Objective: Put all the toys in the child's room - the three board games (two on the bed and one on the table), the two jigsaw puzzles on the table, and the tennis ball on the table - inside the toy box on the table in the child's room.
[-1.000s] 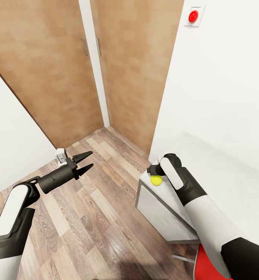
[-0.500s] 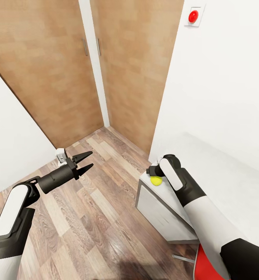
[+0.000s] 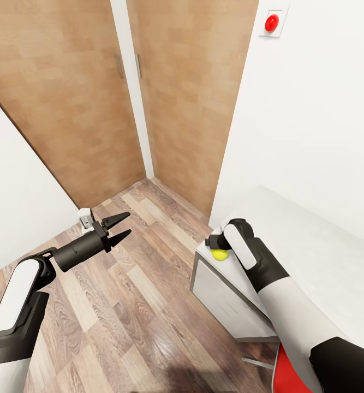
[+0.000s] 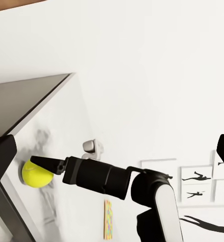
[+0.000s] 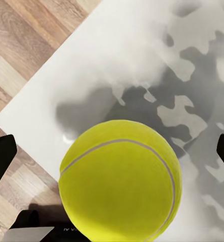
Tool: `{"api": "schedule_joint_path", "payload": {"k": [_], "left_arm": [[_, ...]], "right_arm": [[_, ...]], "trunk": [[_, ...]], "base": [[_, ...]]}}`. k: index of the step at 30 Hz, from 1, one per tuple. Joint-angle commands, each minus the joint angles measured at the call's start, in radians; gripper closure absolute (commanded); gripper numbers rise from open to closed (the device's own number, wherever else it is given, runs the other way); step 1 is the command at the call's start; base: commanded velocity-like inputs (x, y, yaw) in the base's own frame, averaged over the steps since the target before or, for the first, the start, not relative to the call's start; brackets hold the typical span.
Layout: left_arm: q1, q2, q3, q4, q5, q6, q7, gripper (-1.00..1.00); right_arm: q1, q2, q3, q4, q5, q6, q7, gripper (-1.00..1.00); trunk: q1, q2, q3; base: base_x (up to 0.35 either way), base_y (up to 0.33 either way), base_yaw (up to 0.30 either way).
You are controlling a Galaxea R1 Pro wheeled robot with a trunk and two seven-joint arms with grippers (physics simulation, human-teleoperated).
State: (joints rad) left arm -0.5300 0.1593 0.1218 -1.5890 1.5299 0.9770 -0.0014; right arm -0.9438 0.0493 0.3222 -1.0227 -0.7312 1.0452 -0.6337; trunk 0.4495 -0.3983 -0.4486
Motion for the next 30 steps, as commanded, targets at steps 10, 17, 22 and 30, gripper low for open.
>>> {"api": "schedule_joint_path", "payload": {"k": [10, 17, 22, 30], "left_arm": [[-0.001, 0.000, 0.001, 0.000, 0.000, 0.004, 0.000, -1.00], [-0.001, -0.001, 0.001, 0.000, 0.000, 0.003, 0.000, -1.00], [-0.001, 0.000, 0.001, 0.000, -0.001, 0.003, 0.000, -1.00], [-0.001, 0.000, 0.001, 0.000, -0.001, 0.003, 0.000, -1.00]], "right_arm": [[0.004, -0.003, 0.000, -0.001, -0.009, 0.002, -0.010, -1.00], [0.013, -0.003, 0.001, -0.001, -0.008, 0.002, -0.010, -1.00], [0.019, -0.001, 0.001, -0.001, -0.007, 0.002, -0.010, -1.00], [0.022, 0.000, 0.001, -0.001, -0.007, 0.002, -0.010, -1.00]], "trunk": [[0.001, -0.002, -0.002], [0.001, -0.002, -0.002], [0.001, -0.002, -0.002], [0.001, -0.002, -0.002]], "base": [[0.000, 0.000, 0.000], [0.000, 0.000, 0.000], [0.000, 0.000, 0.000], [0.000, 0.000, 0.000]]}}
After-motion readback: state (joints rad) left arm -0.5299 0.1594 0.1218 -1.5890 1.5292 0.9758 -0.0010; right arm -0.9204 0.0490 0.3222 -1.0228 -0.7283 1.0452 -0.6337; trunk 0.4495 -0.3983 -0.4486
